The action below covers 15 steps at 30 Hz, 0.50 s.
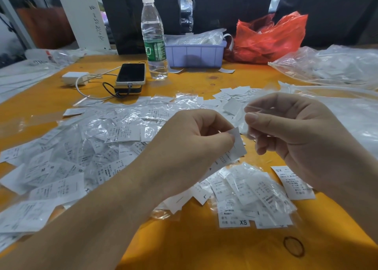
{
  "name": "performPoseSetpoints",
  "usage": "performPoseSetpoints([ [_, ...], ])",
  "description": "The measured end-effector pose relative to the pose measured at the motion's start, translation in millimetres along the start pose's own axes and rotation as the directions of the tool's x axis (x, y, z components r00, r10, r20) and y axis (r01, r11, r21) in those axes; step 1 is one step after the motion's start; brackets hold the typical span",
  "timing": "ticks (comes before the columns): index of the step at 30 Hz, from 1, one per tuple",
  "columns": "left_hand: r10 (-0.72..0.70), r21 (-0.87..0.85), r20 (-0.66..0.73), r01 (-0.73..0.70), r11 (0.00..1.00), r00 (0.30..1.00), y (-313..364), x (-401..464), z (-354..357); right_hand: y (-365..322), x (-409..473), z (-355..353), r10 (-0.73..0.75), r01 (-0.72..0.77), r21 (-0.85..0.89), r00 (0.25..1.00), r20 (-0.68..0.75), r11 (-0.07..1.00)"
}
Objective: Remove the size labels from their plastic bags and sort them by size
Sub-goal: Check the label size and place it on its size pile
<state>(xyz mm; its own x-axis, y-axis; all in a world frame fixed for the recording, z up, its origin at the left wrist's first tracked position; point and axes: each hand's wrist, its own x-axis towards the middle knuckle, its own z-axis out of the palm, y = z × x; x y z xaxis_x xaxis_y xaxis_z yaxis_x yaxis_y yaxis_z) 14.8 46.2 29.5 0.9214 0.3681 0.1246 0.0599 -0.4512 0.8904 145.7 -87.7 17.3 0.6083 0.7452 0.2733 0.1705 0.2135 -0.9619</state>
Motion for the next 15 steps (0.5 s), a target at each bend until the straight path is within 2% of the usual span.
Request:
performPoseSetpoints([
  [7,0.023,0.005,0.034,-0.023,1.000,0.999,-1.3,-0.1,1.1,0.1,-1.2,1.5,-0.029,0.029,-0.012,1.000,0.002,1.000],
  [15,0.017,0.024,-0.024,-0.017,1.000,1.000,-1.3,0.3,-0.3,-1.2,-0.5,0.9,-0.029,0.029,-0.030,0.999,-0.016,0.999],
])
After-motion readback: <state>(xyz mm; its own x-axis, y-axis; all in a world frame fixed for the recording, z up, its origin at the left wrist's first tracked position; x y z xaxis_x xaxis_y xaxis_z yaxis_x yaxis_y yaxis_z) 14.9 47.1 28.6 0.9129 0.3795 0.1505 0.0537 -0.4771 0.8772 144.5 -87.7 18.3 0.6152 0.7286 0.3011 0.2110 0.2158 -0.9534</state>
